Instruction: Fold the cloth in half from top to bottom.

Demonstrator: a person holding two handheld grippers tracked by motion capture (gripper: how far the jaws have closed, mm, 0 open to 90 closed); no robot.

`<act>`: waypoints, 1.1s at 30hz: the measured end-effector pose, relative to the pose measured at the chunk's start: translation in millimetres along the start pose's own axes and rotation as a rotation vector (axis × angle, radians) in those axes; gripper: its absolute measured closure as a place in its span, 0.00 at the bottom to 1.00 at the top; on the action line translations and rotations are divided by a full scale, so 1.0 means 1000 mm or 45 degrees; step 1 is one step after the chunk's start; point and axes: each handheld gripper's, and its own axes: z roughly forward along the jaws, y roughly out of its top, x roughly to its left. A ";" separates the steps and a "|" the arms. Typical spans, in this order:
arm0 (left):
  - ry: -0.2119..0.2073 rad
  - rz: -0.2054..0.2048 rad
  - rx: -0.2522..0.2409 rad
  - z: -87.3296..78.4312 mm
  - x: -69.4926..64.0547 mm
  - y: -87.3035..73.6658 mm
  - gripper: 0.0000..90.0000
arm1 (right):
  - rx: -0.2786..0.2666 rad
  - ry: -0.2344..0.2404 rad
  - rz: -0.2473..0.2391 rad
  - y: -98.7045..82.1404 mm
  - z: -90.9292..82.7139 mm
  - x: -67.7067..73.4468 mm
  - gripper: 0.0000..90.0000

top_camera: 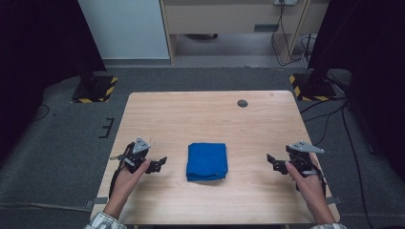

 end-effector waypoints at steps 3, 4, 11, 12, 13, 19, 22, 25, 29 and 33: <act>-0.004 0.006 0.008 0.004 0.002 0.005 0.08 | 0.016 -0.008 0.014 0.002 0.008 -0.006 0.10; -0.003 0.008 0.012 0.006 0.004 0.008 0.07 | 0.015 -0.011 0.022 0.004 0.010 -0.009 0.10; -0.005 0.016 0.044 0.019 0.014 0.022 0.07 | 0.039 -0.053 0.074 0.013 0.027 -0.029 0.11; -0.004 0.019 0.051 0.021 0.014 0.024 0.07 | 0.043 -0.057 0.073 0.015 0.029 -0.030 0.11; -0.002 0.024 0.061 0.023 0.015 0.025 0.07 | 0.048 -0.059 0.071 0.017 0.031 -0.031 0.11; 0.014 0.035 0.107 0.037 0.019 0.031 0.06 | 0.088 -0.059 0.050 0.027 0.052 -0.029 0.12; 0.021 0.024 0.122 0.046 0.023 0.033 0.06 | 0.127 -0.055 0.047 0.030 0.063 -0.026 0.12; 0.032 0.016 0.152 0.054 0.028 0.033 0.06 | 0.165 -0.057 0.043 0.033 0.075 -0.024 0.12; 0.047 -0.002 0.172 0.062 0.033 0.033 0.06 | 0.207 -0.060 0.029 0.036 0.090 -0.023 0.11; 0.059 -0.011 0.177 0.070 0.035 0.034 0.06 | 0.219 -0.064 0.059 0.038 0.101 -0.023 0.11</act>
